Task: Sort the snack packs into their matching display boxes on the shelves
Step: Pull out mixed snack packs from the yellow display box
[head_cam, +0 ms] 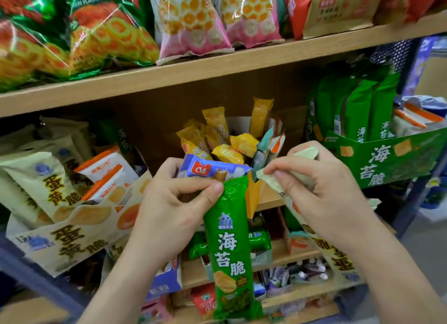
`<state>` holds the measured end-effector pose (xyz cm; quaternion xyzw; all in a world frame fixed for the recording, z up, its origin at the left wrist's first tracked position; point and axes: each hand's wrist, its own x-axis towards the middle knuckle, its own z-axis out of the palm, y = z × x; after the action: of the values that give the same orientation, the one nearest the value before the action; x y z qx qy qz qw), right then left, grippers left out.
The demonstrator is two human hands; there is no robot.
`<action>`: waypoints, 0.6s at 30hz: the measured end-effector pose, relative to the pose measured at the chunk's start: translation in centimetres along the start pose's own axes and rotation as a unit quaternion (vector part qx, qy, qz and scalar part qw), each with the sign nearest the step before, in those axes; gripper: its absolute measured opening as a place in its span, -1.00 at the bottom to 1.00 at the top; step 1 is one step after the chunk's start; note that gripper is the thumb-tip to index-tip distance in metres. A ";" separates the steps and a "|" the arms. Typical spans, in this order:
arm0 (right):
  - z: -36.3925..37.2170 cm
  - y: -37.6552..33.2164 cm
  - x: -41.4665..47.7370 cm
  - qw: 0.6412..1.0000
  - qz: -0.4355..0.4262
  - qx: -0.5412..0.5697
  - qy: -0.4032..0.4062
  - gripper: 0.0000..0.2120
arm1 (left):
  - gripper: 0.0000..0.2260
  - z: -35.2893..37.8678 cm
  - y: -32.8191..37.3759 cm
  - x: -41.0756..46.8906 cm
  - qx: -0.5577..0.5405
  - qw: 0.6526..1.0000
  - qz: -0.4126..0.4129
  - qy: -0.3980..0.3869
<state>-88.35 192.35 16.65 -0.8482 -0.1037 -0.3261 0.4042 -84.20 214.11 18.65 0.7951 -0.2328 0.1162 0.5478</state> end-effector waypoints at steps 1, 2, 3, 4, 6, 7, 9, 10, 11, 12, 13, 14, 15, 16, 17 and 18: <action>0.1 0.0 0.1 1.000 0.008 0.005 -0.004 -0.79 | -0.89 -0.1 0.1 0.0 -0.007 1.000 -0.003 -0.001; 0.3 -0.2 0.2 1.000 0.016 0.009 -0.011 -0.81 | -0.89 -0.1 0.1 0.0 -0.014 1.000 -0.006 -0.004; 0.8 -0.3 0.3 1.000 0.020 0.005 -0.016 -0.84 | -0.88 0.1 0.2 0.0 -0.019 1.000 -0.006 -0.006; 1.3 -0.6 0.3 1.000 0.023 0.000 -0.018 -0.86 | -0.88 0.3 0.2 0.0 -0.024 1.000 -0.003 -0.005; 2.3 -1.0 0.4 0.999 0.044 0.011 -0.025 -0.81 | -0.89 0.7 0.1 -0.1 -0.029 1.000 0.007 0.005; 2.5 -1.3 0.4 0.997 0.061 0.026 -0.037 -0.78 | -0.90 0.9 0.0 -0.2 -0.026 0.999 0.013 0.013; 2.8 -1.2 0.3 0.994 0.077 0.030 -0.074 -0.67 | -0.93 1.1 -0.5 -0.4 -0.013 0.999 0.025 0.025; 2.9 -1.1 0.2 0.993 0.076 0.014 -0.093 -0.65 | -0.94 1.2 -0.7 -0.5 -0.005 0.999 0.030 0.029; 3.1 -1.0 0.1 0.992 0.075 0.005 -0.104 -0.68 | -0.93 1.2 -0.9 -0.7 0.001 0.999 0.034 0.032; 3.2 -0.9 0.0 0.992 0.076 0.014 -0.104 -0.74 | -0.93 1.3 -1.1 -0.8 0.004 0.999 0.037 0.035; 3.4 -0.8 0.0 0.991 0.083 0.038 -0.098 -0.82 | -0.92 1.5 -1.2 -1.0 0.003 0.999 0.035 0.038; 3.5 -0.8 -0.1 0.989 0.092 0.062 -0.094 -0.89 | -0.92 1.6 -1.4 -1.1 0.000 0.999 0.028 0.038; 3.6 -0.8 -0.1 0.987 0.101 0.075 -0.096 -0.91 | -0.92 1.7 -1.5 -1.2 -0.001 0.999 0.018 0.036; 3.7 -0.8 -0.1 0.986 0.109 0.078 -0.100 -0.90 | -0.91 1.8 -1.7 -1.3 0.000 0.999 0.010 0.034; 3.8 -0.7 -0.2 0.985 0.115 0.077 -0.104 -0.90 | -0.91 1.9 -1.9 -1.3 0.005 0.999 0.006 0.032; 3.8 -0.7 -0.3 0.984 0.120 0.079 -0.108 -0.91 | -0.91 1.9 -2.1 -1.4 0.010 1.000 0.003 0.030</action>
<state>-87.04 195.70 15.13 -0.8500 -0.0694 -0.1725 0.4928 -84.51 213.31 15.64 0.7961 -0.2175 0.1434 0.5463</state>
